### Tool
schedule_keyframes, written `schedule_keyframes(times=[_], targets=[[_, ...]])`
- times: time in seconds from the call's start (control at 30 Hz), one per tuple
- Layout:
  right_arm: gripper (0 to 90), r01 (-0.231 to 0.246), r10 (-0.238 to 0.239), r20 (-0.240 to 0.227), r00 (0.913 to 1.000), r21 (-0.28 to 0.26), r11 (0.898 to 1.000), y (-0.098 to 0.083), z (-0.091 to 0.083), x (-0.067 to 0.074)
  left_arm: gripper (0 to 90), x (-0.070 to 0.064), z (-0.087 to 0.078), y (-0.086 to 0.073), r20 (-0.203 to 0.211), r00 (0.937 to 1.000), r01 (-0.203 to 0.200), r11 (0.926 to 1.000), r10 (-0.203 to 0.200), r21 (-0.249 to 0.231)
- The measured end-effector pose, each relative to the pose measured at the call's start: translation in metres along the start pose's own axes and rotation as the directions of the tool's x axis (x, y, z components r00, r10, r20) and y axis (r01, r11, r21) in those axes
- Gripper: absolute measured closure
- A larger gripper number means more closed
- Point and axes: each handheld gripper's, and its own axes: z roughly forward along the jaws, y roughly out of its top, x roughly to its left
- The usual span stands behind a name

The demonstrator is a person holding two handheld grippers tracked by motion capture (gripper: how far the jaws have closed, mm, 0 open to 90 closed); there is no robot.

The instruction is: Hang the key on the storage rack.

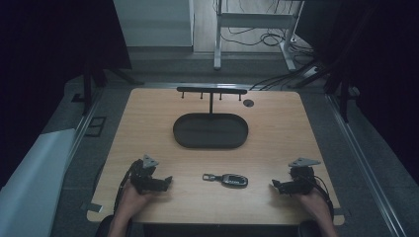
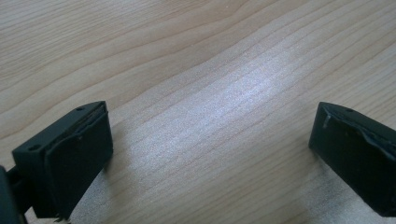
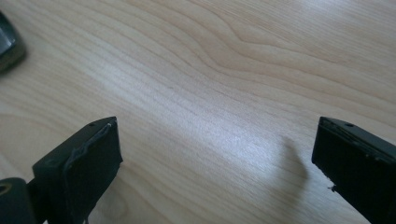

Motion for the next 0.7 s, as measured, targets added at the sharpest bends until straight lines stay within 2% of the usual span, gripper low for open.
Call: schedule_keyframes(times=[0.27,0.43,0.47,0.53,0.63,0.7], targets=[[0.0,0.086,-0.085,-0.018,0.9963,0.083,0.993,0.01,-0.012,-0.002,0.0,0.0,0.0,0.0,0.001,1.0,0.0,1.0,0.0,0.0],[0.0,0.142,-0.138,-0.041,0.9896,0.14,0.98,0.018,-0.015,0.001,0.0,0.0,0.0,0.0,0.0,1.0,0.0,1.0,0.0,0.0],[0.0,0.142,-0.138,-0.041,0.9896,0.14,0.98,0.018,-0.015,0.001,0.0,0.0,0.0,0.0,0.0,1.0,0.0,1.0,0.0,0.0],[0.0,0.164,-0.157,-0.051,0.9862,0.163,0.973,0.021,-0.015,0.004,0.0,0.0,0.0,0.0,0.001,1.0,0.0,1.0,0.0,0.002],[1.4,0.205,-0.192,-0.077,0.9783,0.218,0.954,0.028,-0.015,0.008,0.0,0.0,0.0,0.0,0.001,1.0,0.0,1.0,0.0,0.003],[3.7,0.215,-0.197,-0.093,0.9759,0.243,0.946,0.031,-0.015,0.011,0.0,0.0,0.0,0.0,0.001,1.0,0.0,1.0,0.0,0.003]])
